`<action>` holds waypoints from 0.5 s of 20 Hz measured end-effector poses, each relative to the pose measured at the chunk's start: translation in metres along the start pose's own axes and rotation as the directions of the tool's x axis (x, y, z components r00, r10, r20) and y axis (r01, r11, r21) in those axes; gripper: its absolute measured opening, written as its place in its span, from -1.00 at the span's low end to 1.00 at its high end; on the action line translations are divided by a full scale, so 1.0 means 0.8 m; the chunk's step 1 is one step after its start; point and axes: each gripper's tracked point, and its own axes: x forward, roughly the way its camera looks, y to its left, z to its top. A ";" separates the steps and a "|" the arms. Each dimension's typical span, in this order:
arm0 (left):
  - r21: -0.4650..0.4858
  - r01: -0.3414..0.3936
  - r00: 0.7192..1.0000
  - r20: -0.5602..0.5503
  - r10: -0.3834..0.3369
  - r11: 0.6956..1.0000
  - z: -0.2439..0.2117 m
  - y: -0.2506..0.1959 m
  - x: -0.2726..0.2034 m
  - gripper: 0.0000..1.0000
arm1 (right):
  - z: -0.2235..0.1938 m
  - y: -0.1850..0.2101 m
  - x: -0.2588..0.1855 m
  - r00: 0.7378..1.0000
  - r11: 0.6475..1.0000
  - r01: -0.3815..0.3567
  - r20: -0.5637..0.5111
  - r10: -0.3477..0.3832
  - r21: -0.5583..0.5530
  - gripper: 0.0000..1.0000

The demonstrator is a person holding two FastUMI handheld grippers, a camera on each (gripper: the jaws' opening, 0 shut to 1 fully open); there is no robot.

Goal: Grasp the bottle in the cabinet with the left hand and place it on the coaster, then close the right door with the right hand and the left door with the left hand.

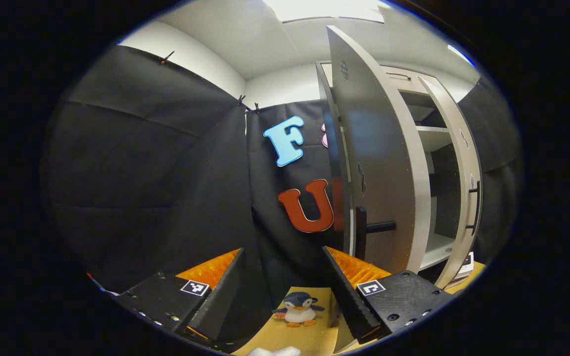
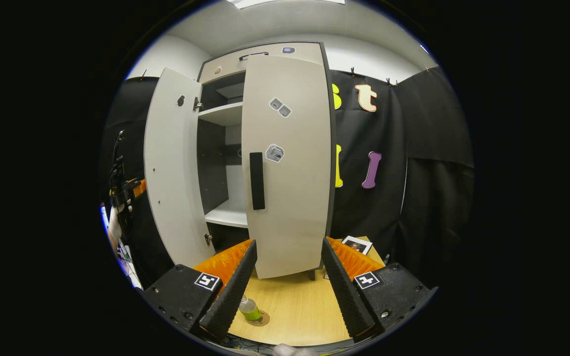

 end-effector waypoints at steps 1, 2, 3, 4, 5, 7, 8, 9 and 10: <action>0.008 0.000 1.000 0.006 0.000 1.000 0.002 -0.003 0.000 0.93 | -0.002 0.000 0.000 1.000 1.000 -0.001 -0.003 0.001 0.001 0.63; 0.015 -0.010 1.000 0.011 0.010 1.000 0.001 -0.005 0.001 0.83 | -0.002 0.000 0.000 1.000 1.000 -0.001 -0.003 0.001 0.004 0.63; 0.025 -0.018 1.000 0.016 0.018 1.000 0.003 -0.005 0.000 0.80 | -0.002 -0.001 0.000 1.000 1.000 -0.003 -0.002 0.003 0.006 0.63; 0.035 -0.021 1.000 0.022 0.020 0.999 0.004 -0.008 0.000 0.77 | -0.002 -0.001 0.001 1.000 1.000 -0.004 -0.002 0.004 0.006 0.63; 0.039 -0.019 1.000 0.026 0.018 0.999 0.005 -0.011 -0.002 0.75 | -0.003 0.000 0.001 1.000 1.000 -0.007 -0.002 0.007 0.006 0.63; 0.034 -0.010 1.000 0.021 0.009 0.999 0.005 -0.016 -0.006 0.73 | -0.003 0.002 0.002 1.000 1.000 -0.014 -0.007 0.014 0.004 0.63; 0.033 -0.003 1.000 0.020 0.002 0.999 0.005 -0.021 -0.007 0.74 | -0.002 0.002 0.003 1.000 1.000 -0.017 -0.007 0.017 0.005 0.63; 0.032 0.004 1.000 0.017 -0.005 0.999 0.006 -0.028 -0.008 0.74 | -0.001 0.002 0.004 1.000 1.000 -0.021 -0.007 0.021 0.007 0.63; 0.030 0.012 1.000 0.018 -0.012 0.999 0.007 -0.035 -0.009 0.74 | -0.001 0.003 0.005 1.000 1.000 -0.024 -0.007 0.024 0.009 0.63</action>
